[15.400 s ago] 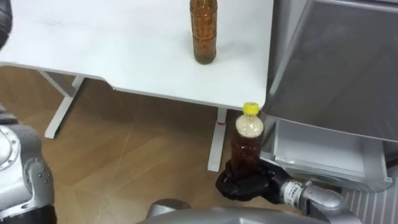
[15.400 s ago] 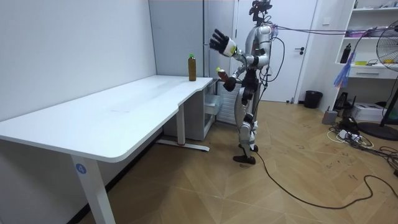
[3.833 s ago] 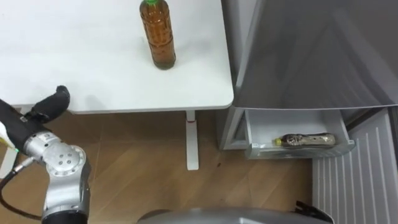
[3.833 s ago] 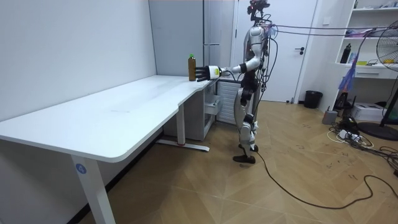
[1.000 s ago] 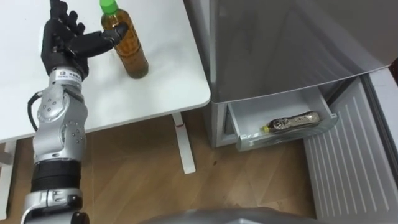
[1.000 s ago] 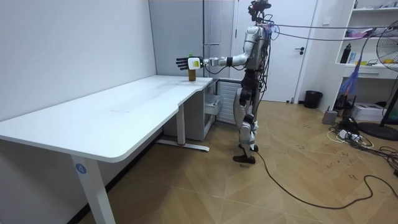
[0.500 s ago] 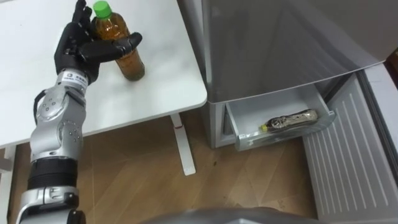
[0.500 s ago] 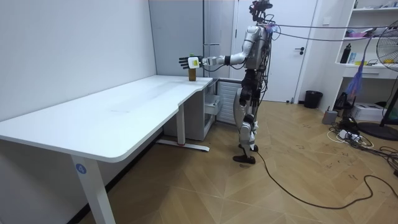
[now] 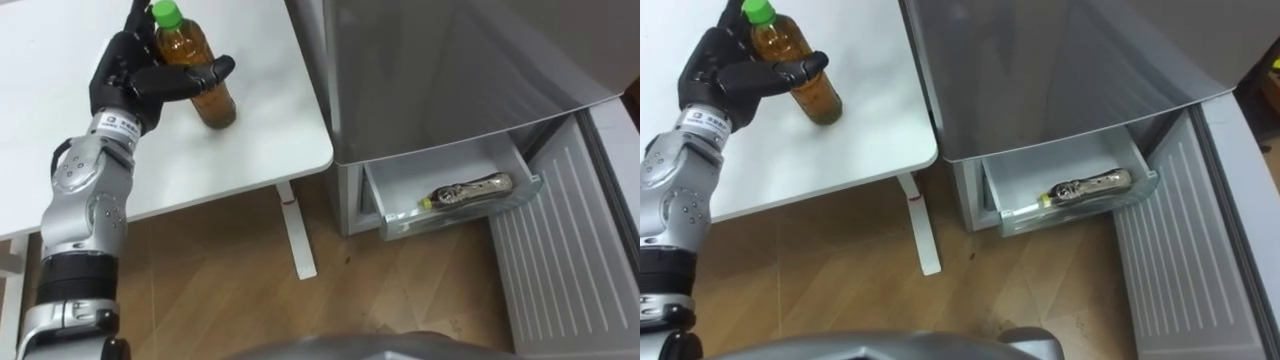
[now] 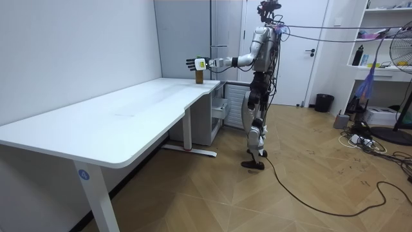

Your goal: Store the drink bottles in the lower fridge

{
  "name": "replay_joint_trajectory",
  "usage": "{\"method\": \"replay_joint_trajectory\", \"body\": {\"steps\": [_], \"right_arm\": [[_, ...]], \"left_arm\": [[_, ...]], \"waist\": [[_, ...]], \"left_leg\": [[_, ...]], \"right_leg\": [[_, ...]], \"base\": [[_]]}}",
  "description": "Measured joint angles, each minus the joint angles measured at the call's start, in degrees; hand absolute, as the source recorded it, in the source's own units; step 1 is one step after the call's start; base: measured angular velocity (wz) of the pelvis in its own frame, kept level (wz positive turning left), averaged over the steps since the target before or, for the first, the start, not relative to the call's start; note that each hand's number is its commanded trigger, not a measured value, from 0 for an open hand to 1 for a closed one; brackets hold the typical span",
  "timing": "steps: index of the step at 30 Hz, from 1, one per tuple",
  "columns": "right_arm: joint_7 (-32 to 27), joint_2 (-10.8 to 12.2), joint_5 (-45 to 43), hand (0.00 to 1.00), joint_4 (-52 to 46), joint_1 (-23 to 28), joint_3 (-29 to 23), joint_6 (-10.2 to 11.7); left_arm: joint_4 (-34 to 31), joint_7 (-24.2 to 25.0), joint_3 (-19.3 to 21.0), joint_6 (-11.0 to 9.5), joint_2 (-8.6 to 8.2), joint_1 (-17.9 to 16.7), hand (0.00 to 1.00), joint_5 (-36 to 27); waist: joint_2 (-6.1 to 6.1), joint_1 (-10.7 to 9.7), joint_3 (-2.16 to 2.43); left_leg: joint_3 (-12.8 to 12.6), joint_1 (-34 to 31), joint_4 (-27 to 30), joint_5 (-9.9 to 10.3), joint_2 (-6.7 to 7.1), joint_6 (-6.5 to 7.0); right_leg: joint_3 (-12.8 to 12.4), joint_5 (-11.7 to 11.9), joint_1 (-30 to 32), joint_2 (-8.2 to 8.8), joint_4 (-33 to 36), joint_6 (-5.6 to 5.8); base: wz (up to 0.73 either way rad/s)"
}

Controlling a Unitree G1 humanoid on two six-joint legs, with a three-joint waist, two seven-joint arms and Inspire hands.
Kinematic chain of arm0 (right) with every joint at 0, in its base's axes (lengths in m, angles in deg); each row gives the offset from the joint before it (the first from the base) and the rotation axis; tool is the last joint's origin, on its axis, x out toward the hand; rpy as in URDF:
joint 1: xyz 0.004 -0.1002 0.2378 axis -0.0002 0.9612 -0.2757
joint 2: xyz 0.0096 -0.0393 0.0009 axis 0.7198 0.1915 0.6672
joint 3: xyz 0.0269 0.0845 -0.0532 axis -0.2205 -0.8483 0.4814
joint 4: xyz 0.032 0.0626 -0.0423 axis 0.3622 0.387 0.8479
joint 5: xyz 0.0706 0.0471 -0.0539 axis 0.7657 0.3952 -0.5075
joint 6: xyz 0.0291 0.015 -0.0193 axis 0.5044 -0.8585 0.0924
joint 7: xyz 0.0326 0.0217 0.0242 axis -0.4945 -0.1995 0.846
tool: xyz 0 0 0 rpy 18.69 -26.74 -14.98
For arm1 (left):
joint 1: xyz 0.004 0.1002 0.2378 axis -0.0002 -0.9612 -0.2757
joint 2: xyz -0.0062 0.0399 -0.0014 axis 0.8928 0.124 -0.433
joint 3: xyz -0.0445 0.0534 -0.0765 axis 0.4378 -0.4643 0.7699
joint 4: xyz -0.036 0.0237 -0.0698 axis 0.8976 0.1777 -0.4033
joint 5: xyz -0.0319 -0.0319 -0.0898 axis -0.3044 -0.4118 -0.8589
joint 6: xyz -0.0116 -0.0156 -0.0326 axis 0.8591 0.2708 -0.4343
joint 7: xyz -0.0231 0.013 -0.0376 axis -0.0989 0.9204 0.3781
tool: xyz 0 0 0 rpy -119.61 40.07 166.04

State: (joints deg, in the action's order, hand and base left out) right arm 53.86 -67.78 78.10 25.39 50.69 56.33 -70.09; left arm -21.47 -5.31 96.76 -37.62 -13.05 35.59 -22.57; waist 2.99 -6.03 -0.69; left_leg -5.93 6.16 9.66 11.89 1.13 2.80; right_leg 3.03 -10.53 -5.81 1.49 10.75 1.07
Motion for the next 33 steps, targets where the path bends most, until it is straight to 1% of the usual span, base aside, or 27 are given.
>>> {"method": "replay_joint_trajectory", "body": {"steps": [1, 13, 16, 19, 22, 33], "right_arm": [[0.0, 0.0, 0.0, 0.00, 0.0, 0.0, 0.0, 0.0], [0.5, -0.1, 0.0, 0.00, 0.1, -0.1, 0.0, 0.0], [0.9, -0.1, 0.0, 0.00, 0.1, -0.1, 0.0, 0.0], [1.4, -0.1, 0.0, 0.00, 0.1, -0.5, 0.0, 0.0], [1.4, -0.1, 0.0, 0.00, 0.1, -0.5, -0.1, 0.0], [1.3, -0.1, -0.3, 0.00, 0.1, -0.6, -0.1, 0.0]], "left_arm": [[0.0, 0.2, 0.0, 0.0, 0.02, 0.0, 1.00, 0.0], [-0.1, 0.7, -0.2, 0.0, 0.27, 0.0, 1.00, 0.1], [0.0, 0.9, -1.4, 0.7, 0.53, 0.0, 1.00, 0.1], [0.1, 1.0, -2.3, 2.0, 0.55, 0.0, 1.00, 0.1], [0.1, 1.6, -2.7, 2.4, 0.56, 0.0, 1.00, 0.1], [0.1, 2.1, -2.7, 2.4, 0.75, 0.0, 1.00, 0.1]], "waist": [[0.00, 0.0, 0.00], [-0.03, -0.1, 0.00], [-0.19, 0.0, -0.11], [-0.26, -0.1, -0.15], [-0.26, -0.3, -0.15], [-0.17, -0.3, -0.10]], "left_leg": [[0.0, 0.0, 0.0, 0.0, -0.02, 0.00], [0.0, -0.5, 0.1, 0.0, -0.05, 0.00], [0.0, -0.6, 0.1, 0.0, -0.05, 0.00], [0.0, -0.7, 0.1, 0.0, -0.06, 0.00], [0.0, -0.7, 0.1, 0.0, -0.09, 0.00], [0.0, -0.7, 0.3, 0.0, -0.11, -0.01]], "right_leg": [[0.0, 0.0, 0.0, -0.01, 0.0, 0.00], [0.0, 0.0, 0.1, -0.03, 0.0, 0.00], [0.0, 0.0, 0.2, -0.03, 0.0, 0.00], [0.0, 0.0, 0.4, -0.04, 0.0, 0.00], [0.2, 0.0, 0.3, -0.02, 0.0, 0.00], [0.1, 0.0, 0.4, -0.04, 0.1, 0.00]], "base": [[0.00], [0.00], [0.00], [0.00], [0.00], [0.00]]}}
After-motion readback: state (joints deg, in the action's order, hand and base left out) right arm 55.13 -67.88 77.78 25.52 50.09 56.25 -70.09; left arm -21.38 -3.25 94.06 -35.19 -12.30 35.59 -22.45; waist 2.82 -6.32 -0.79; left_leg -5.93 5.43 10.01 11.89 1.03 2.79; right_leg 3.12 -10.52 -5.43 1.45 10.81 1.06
